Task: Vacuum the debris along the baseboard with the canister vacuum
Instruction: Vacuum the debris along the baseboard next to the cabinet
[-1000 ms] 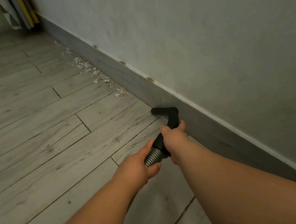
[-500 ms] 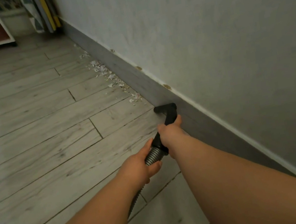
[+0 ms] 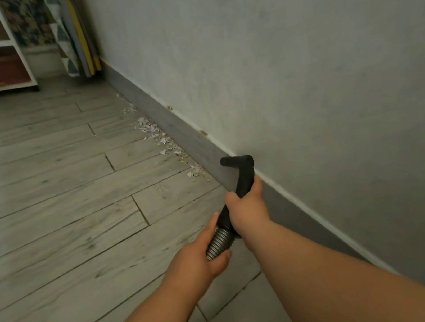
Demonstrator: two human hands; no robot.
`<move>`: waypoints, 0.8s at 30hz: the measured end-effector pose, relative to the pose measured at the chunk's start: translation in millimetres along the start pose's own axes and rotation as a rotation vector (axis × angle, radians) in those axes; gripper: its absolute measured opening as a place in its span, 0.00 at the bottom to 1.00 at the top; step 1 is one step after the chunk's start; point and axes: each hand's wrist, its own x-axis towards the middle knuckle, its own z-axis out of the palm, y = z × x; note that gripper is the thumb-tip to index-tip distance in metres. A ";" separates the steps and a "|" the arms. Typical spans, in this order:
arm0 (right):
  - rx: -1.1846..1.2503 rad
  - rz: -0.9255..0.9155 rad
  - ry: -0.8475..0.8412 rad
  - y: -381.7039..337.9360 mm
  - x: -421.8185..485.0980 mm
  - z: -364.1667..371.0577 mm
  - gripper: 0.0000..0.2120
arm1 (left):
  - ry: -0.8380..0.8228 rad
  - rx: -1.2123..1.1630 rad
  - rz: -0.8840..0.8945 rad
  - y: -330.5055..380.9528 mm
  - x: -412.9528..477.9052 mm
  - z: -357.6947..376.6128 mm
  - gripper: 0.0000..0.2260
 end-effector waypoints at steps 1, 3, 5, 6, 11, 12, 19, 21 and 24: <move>-0.017 -0.021 0.005 -3.3 -1.8 -0.4 0.36 | 0.007 -0.005 0.009 2.5 -0.8 -2.1 0.34; -0.061 -0.051 0.009 -12.2 -4.8 -0.9 0.36 | 0.024 -0.033 0.019 7.5 -0.7 -6.3 0.34; -0.126 -0.080 0.025 -22.2 -5.2 -0.9 0.36 | 0.034 -0.076 0.016 11.7 1.9 -9.3 0.34; -0.155 -0.082 0.033 -27.0 -4.8 -1.5 0.36 | 0.029 -0.098 0.011 13.9 3.8 -10.0 0.35; -0.309 -0.112 0.034 -43.4 0.3 -0.5 0.35 | -0.027 -0.241 -0.022 26.7 9.1 -9.1 0.33; -0.334 -0.166 0.039 -42.3 0.7 0.6 0.34 | -0.028 -0.267 -0.035 28.1 8.8 -8.2 0.33; -0.351 -0.236 0.010 -43.7 -7.1 -1.9 0.32 | -0.058 -0.351 -0.048 35.1 -0.3 -10.2 0.30; -0.355 -0.232 0.014 -43.1 -12.6 -5.0 0.32 | -0.077 -0.351 -0.048 36.8 -4.9 -10.7 0.30; -0.370 -0.223 0.028 -41.0 -23.5 -9.8 0.33 | -0.109 -0.353 -0.050 38.7 -14.6 -11.2 0.31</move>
